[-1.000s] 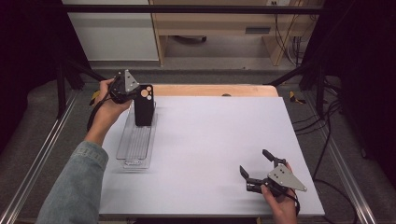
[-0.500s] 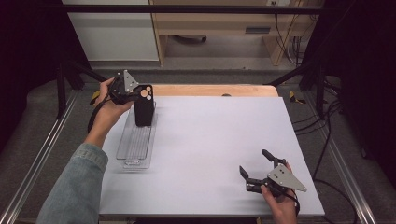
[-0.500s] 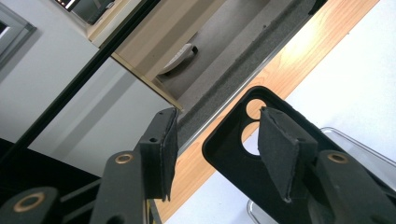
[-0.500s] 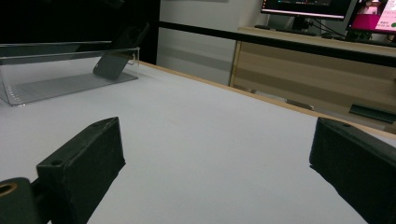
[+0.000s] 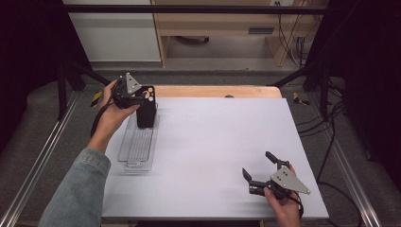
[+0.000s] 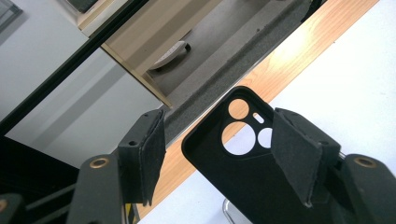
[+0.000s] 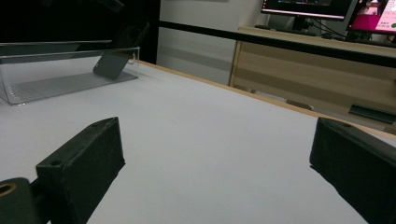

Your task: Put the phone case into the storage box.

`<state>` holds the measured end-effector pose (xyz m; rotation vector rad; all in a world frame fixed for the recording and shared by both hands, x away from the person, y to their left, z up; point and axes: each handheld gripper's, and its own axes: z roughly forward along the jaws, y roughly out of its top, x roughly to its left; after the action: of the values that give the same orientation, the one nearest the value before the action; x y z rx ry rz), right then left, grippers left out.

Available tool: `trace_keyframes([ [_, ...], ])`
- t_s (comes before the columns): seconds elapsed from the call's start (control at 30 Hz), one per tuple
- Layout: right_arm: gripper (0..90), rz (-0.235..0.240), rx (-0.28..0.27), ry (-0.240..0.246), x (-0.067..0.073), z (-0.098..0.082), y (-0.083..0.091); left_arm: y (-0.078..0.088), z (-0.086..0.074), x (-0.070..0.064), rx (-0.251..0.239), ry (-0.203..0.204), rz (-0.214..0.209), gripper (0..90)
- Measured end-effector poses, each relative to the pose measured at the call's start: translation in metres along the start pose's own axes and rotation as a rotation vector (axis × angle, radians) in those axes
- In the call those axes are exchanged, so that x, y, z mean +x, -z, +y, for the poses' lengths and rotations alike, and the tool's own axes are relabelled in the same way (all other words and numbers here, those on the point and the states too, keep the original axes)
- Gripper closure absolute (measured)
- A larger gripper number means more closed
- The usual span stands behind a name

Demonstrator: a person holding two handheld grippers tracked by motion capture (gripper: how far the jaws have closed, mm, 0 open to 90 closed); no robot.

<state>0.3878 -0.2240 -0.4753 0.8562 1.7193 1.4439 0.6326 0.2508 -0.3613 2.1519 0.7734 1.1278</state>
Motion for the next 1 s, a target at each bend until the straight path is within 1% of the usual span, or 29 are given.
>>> trace_keyframes([
  [0.53, 3.1, -0.002, -0.001, 0.000, 0.000, 0.000, 0.000, -0.001, -0.001, -0.004, 0.003, 0.034, -0.010, 28.9],
  [0.57, 3.1, -0.002, -0.001, 0.000, 0.000, 0.000, 0.000, 0.000, -0.002, -0.004, 0.001, 0.040, -0.015, 28.4],
  [0.63, 3.1, 0.000, -0.001, 0.002, 0.000, 0.000, 0.000, 0.000, -0.002, -0.005, 0.003, 0.048, -0.009, 25.4],
  [0.73, 3.1, -0.003, 0.000, -0.001, 0.000, 0.000, 0.000, 0.001, -0.004, -0.007, 0.004, 0.078, -0.014, 21.4],
  [0.8, 3.1, -0.004, -0.001, 0.000, 0.000, 0.000, 0.000, 0.003, -0.004, -0.008, -0.014, 0.111, -0.015, 18.5],
  [0.83, 3.2, -0.004, -0.003, 0.001, 0.000, 0.001, 0.001, 0.003, -0.004, -0.008, -0.018, 0.118, -0.017, 16.6],
  [0.9, 3.1, -0.002, -0.003, 0.002, 0.000, 0.001, 0.000, 0.004, -0.004, -0.011, -0.015, 0.116, -0.020, 14.4],
  [0.97, 3.1, -0.002, -0.004, 0.001, 0.000, 0.001, 0.001, 0.005, -0.003, -0.013, -0.011, 0.124, -0.033, 12.6],
  [1.0, 3.1, -0.002, -0.004, 0.001, 0.000, 0.001, 0.001, 0.005, -0.003, -0.015, -0.010, 0.121, -0.034, 12.0],
])
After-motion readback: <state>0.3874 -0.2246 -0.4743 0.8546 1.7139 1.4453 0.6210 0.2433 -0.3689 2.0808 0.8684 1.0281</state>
